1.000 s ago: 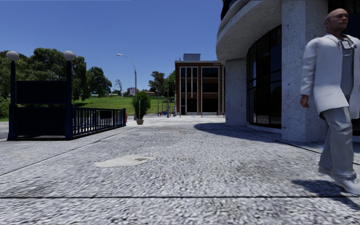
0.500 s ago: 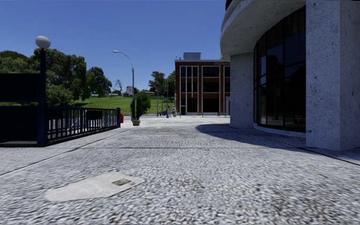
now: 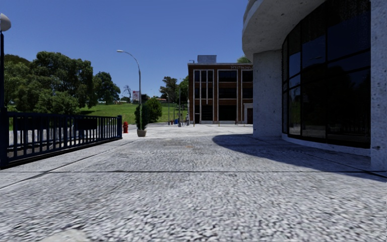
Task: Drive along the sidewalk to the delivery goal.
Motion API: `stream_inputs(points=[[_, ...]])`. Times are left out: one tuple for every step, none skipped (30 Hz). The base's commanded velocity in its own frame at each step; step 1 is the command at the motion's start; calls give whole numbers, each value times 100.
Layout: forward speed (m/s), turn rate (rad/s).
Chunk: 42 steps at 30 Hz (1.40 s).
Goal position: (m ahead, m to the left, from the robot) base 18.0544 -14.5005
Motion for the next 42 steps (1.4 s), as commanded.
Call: stream_inputs(points=[[200, 0], [200, 0], [200, 0], [200, 0], [200, 0], [200, 0], [200, 0], [200, 0], [200, 0], [200, 0], [200, 0], [200, 0], [200, 0], [200, 0], [200, 0], [200, 0], [200, 0], [200, 0], [200, 0], [200, 0], [200, 0], [200, 0], [200, 0], [200, 0], [200, 0], [200, 0], [200, 0], [200, 0], [200, 0], [200, 0], [200, 0], [200, 0], [200, 0], [200, 0], [200, 0], [200, 0], [200, 0], [200, 0], [200, 0], [200, 0], [200, 0], [200, 0]])
